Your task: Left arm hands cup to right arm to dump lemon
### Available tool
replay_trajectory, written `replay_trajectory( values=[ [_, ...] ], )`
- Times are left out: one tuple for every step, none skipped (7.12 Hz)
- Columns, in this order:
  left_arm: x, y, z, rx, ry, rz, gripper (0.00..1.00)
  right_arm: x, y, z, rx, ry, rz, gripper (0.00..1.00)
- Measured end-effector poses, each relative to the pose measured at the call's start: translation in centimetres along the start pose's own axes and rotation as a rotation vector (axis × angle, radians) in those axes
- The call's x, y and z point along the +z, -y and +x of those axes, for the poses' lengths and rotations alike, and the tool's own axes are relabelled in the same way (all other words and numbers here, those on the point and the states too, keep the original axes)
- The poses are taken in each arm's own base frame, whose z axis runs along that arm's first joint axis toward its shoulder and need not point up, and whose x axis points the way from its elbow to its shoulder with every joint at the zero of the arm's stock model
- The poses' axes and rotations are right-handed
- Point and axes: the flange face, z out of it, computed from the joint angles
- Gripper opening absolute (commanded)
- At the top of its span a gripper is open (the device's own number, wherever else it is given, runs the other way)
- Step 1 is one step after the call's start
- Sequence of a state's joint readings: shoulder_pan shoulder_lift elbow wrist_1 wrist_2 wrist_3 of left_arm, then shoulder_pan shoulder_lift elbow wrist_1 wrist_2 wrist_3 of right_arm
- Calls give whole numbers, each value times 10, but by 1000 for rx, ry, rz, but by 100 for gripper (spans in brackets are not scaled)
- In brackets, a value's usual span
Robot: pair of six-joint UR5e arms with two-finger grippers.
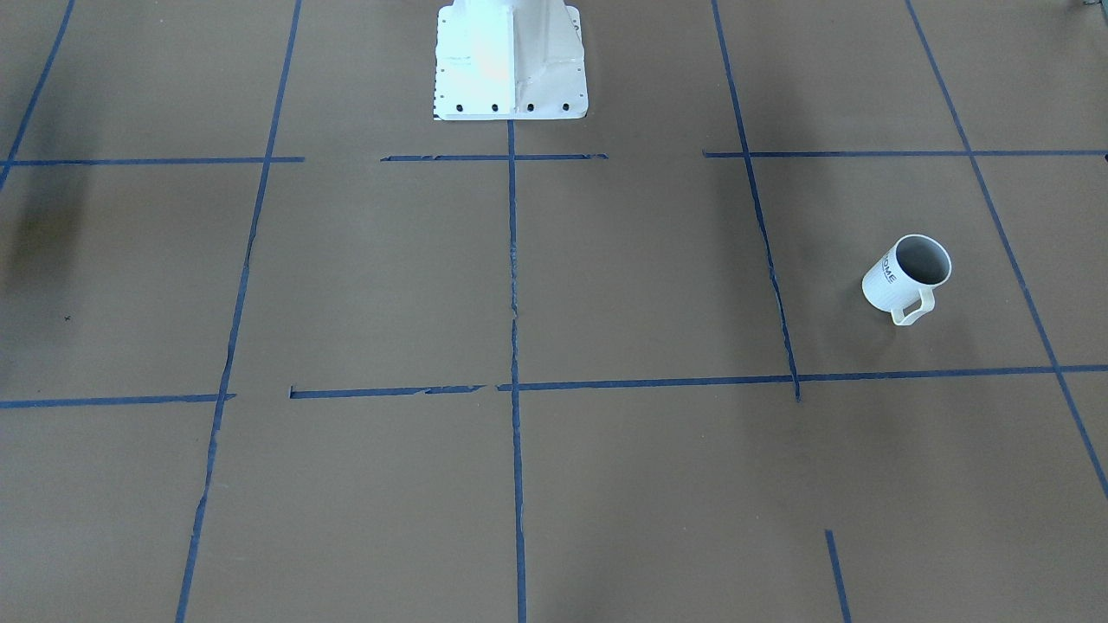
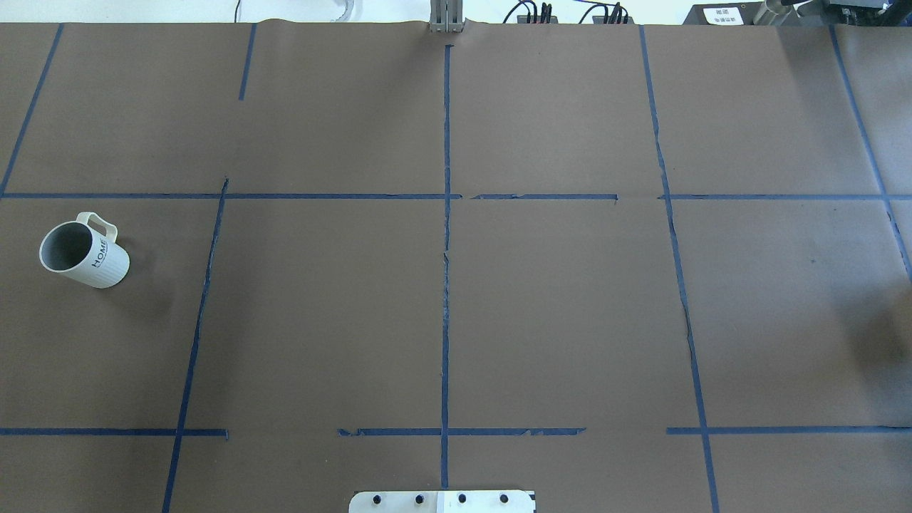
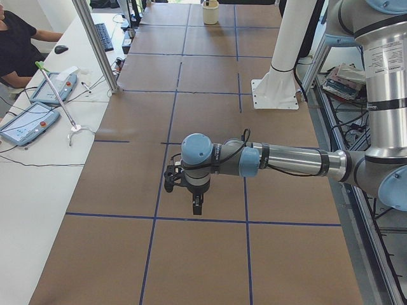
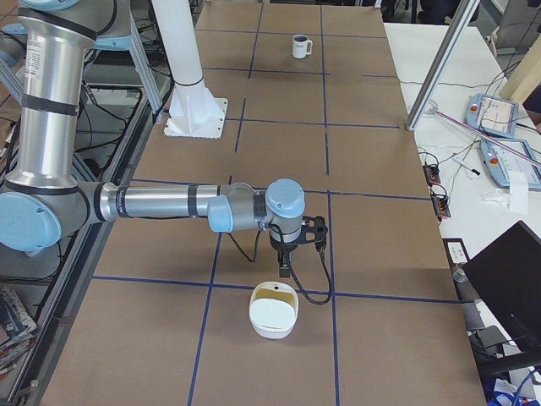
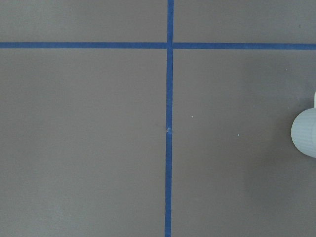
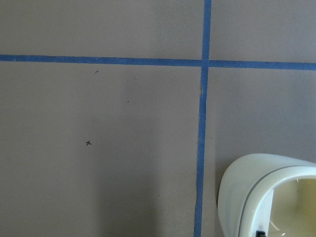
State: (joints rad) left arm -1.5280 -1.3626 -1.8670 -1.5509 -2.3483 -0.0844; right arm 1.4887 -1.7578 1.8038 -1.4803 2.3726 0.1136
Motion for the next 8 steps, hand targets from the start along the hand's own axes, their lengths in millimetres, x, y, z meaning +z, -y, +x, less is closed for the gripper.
replay_trajectory(
  values=[
    [1,0,1,2,-1,-2,100,0,0,-1,0,8,-1,100],
    [2,1,3,4,-3,-6,100,0,0,-1,0,13,-2,100],
    [3,1,3,6,-3,-8,100,0,0,-1,-1,15,-2,100],
    [4,0,3,7,-2,-9,100,0,0,-2,-2,16,-1,100],
    [5,-1,3,6,-1,-11,100,0,0,-2,-3,16,-1,100],
    [5,-1,2,6,-3,-11,100,0,0,-2,-3,15,-1,100],
    [5,-1,3,10,-6,-7,100,0,0,-2,-3,13,-1,100],
    [4,-1,5,16,-9,-3,100,0,0,-1,-3,12,-1,100]
  ],
)
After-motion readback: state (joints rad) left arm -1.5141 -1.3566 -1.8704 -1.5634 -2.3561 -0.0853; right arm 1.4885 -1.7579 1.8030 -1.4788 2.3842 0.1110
